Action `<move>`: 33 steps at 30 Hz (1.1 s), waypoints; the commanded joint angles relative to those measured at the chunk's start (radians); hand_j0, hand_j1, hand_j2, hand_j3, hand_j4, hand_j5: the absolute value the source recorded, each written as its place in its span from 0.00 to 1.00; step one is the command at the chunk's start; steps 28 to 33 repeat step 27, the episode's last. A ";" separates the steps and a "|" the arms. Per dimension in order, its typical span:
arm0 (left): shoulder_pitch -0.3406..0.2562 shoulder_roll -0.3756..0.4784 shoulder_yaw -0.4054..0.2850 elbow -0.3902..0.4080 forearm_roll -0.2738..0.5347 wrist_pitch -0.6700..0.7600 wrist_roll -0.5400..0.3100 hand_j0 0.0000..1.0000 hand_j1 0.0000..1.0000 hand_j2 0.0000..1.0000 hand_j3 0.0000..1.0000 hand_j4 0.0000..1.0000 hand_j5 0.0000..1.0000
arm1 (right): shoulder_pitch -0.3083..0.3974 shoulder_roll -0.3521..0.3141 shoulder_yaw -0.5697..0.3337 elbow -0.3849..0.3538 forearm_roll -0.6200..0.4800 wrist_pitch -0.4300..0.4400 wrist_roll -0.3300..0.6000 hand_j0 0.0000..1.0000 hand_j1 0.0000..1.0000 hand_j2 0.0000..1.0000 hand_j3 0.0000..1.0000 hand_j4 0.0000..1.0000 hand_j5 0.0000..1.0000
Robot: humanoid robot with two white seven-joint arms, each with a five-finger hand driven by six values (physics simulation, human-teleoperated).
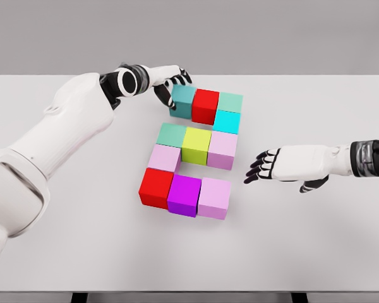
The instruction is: Assemble the squares on the desktop into the number 2
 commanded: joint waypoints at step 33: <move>0.204 0.693 0.002 -0.563 0.185 -0.541 -0.063 1.00 1.00 1.00 1.00 1.00 1.00 | 0.000 -0.002 -0.023 0.022 -0.005 0.002 0.000 1.00 1.00 1.00 1.00 1.00 1.00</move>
